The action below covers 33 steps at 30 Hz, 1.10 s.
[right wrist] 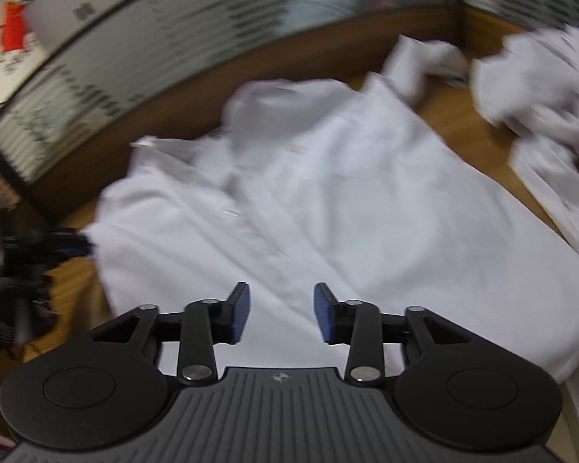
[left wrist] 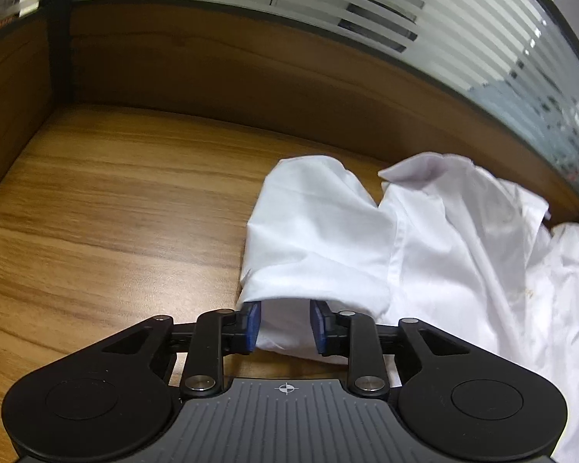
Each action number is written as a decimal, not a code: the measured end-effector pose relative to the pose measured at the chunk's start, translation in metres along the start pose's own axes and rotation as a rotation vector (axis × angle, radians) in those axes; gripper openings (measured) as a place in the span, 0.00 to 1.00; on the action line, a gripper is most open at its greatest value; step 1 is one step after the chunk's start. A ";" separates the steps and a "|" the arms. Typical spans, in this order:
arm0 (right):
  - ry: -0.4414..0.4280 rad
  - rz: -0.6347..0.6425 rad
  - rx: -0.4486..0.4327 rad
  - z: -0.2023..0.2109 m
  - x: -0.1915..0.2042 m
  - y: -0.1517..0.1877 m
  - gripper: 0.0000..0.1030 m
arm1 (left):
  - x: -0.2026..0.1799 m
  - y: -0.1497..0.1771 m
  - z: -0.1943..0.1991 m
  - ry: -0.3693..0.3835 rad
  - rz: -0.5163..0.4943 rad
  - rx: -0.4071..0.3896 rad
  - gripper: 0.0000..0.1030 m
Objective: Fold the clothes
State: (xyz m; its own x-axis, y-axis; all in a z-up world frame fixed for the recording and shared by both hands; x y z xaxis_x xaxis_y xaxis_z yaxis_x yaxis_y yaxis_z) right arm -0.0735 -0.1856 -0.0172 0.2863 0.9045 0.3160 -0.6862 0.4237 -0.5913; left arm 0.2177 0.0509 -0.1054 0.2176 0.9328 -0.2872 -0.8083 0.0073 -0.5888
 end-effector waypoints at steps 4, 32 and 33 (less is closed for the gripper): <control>-0.105 0.093 0.003 -0.016 0.041 -0.018 0.50 | -0.005 -0.004 0.003 0.000 -0.029 -0.019 0.02; -0.264 0.425 0.042 -0.188 0.206 -0.097 0.01 | -0.093 -0.064 0.078 0.235 -0.162 -0.185 0.13; -0.266 0.387 0.040 -0.187 0.198 -0.101 0.01 | -0.091 -0.063 0.080 0.238 -0.142 -0.183 0.23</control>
State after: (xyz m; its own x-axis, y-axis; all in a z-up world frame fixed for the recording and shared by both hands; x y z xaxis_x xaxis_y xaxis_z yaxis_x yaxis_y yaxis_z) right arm 0.1777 -0.0403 -0.0330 -0.1731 0.9499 0.2603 -0.7354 0.0512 -0.6757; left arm 0.2047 -0.0057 0.0181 0.4606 0.8164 -0.3483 -0.6538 0.0467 -0.7552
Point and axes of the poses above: each gripper's, at about its wrist camera, not at the fingertips, and z roughly against the way its jaws point, x to its left, y to its underside, the point moved 4 cm from there along -z, roughly the way its jaws point, and after that the axes turned 1 degree about y, right-handed, at the moved point
